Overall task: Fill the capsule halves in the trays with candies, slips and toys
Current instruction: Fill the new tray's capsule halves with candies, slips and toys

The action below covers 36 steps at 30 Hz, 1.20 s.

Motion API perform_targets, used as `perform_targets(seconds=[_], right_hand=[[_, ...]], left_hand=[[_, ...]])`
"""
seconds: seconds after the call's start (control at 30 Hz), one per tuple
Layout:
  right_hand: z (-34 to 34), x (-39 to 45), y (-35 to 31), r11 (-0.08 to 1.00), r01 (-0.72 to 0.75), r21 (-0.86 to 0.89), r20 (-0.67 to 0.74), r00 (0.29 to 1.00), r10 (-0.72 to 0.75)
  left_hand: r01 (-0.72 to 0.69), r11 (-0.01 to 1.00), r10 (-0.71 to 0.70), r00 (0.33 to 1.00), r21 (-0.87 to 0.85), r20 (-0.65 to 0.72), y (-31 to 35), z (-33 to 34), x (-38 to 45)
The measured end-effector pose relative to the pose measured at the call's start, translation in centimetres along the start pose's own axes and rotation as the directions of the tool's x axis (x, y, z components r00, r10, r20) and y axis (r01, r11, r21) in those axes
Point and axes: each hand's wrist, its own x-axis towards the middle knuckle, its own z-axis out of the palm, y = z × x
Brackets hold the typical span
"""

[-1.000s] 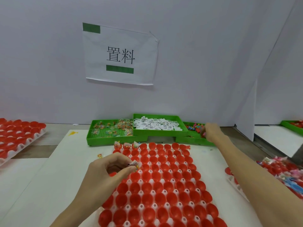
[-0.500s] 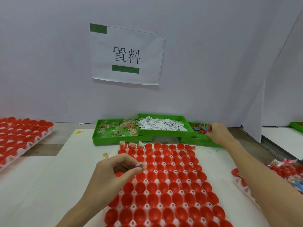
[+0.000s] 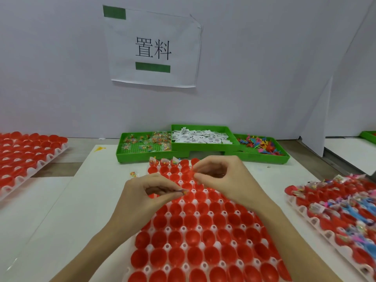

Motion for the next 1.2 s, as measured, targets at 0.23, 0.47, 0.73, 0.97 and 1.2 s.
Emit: perform_targets(seconds=[0.23, 0.47, 0.73, 0.97, 1.2], right_hand=[[2.1, -1.7, -0.5, 0.993, 0.050, -0.104, 0.077, 0.996, -0.042], [1.1, -2.2, -0.5, 0.999, 0.028, 0.027, 0.133, 0.991, -0.031], [-2.3, -1.3, 1.0, 0.996, -0.041, 0.075, -0.004, 0.999, 0.041], [-3.3, -0.3, 2.6, 0.980, -0.134, 0.147, -0.126, 0.980, 0.153], [-1.5, 5.8, 2.7, 0.988, -0.155, 0.029, -0.043, 0.987, 0.156]], left_hand=[[0.004, 1.000, -0.004, 1.000, -0.014, 0.000, -0.3, 0.2, -0.1], [-0.068, 0.998, 0.068, 0.997, -0.003, -0.036, 0.2, 1.0, -0.4], [-0.008, 0.994, 0.000, 0.998, 0.113, 0.066, 0.3, 2.4, 2.5], [-0.196, 0.676, -0.133, 0.916, 0.710, 0.379, -3.6, 2.7, 6.0], [-0.290, 0.579, -0.058, 0.917, 0.762, 0.394, -4.5, 2.6, 5.6]])
